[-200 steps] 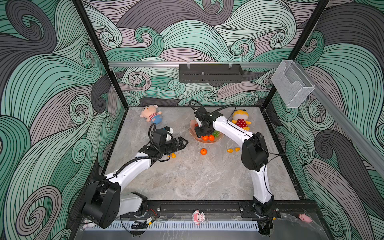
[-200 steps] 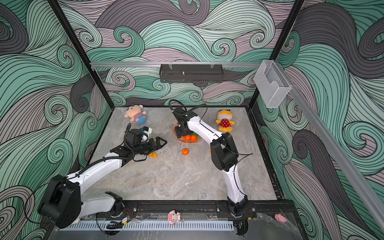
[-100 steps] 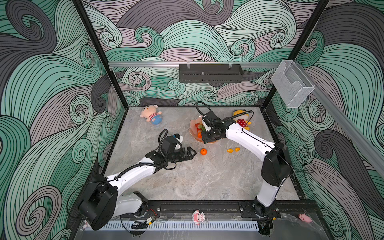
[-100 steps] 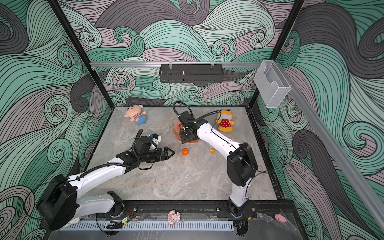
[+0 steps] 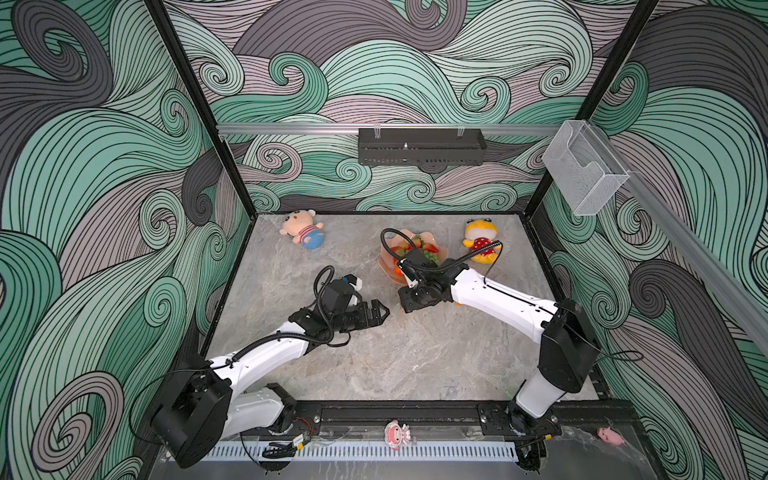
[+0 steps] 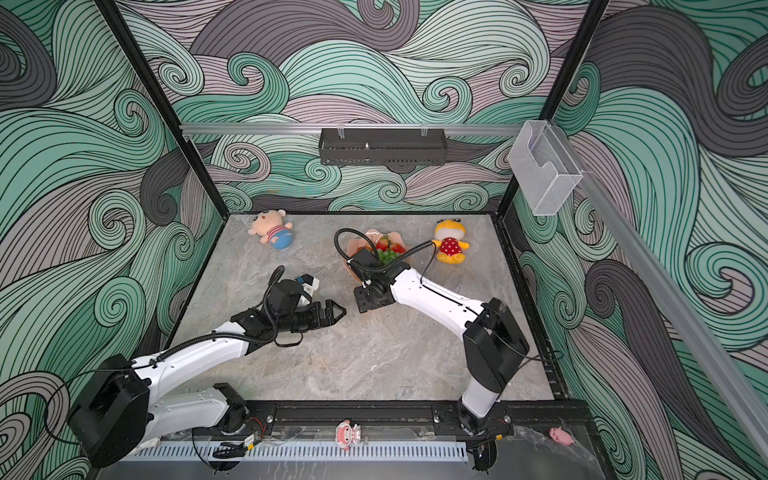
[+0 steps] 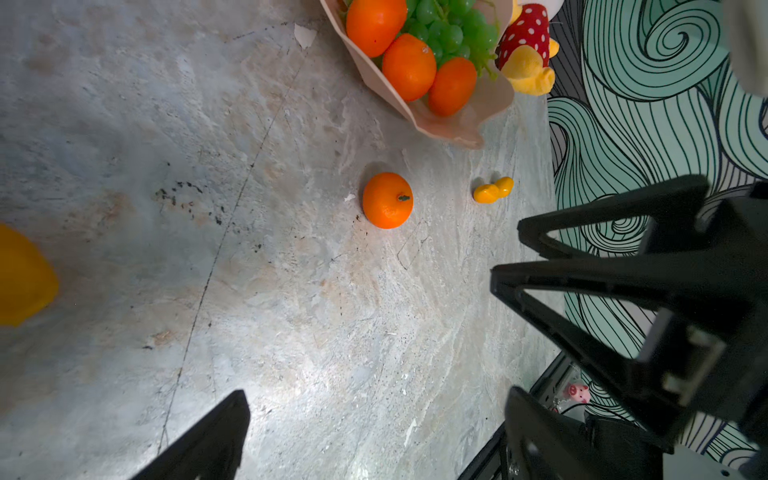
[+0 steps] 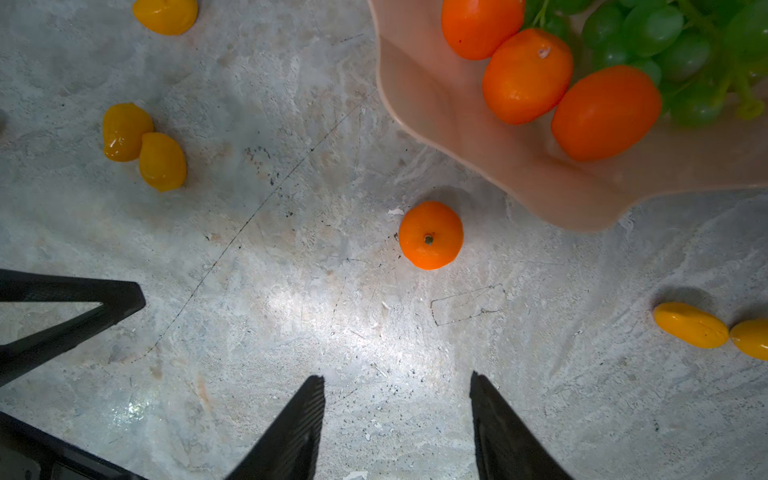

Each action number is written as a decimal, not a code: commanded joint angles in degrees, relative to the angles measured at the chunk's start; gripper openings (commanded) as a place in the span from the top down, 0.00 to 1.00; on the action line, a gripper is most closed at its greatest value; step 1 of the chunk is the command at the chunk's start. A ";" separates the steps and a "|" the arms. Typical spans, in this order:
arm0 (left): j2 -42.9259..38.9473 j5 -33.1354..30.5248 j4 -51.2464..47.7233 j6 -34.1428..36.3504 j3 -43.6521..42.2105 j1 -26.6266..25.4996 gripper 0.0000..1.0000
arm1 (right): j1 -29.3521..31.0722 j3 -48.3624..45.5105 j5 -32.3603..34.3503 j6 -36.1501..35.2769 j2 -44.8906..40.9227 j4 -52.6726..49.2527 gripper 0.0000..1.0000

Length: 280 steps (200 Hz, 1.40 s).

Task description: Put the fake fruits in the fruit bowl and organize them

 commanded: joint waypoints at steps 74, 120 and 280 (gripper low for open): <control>2.32 2.86 4.67 -1.64 0.91 4.85 0.01 | -1.02 4.84 4.34 0.63 10.51 0.17 0.41; 3.50 4.49 5.49 -1.38 0.94 6.93 0.01 | -2.05 6.76 3.90 0.13 14.29 0.55 0.40; 4.19 5.44 5.77 -1.20 0.94 7.91 0.01 | -3.91 9.63 1.48 -1.20 21.33 1.37 0.44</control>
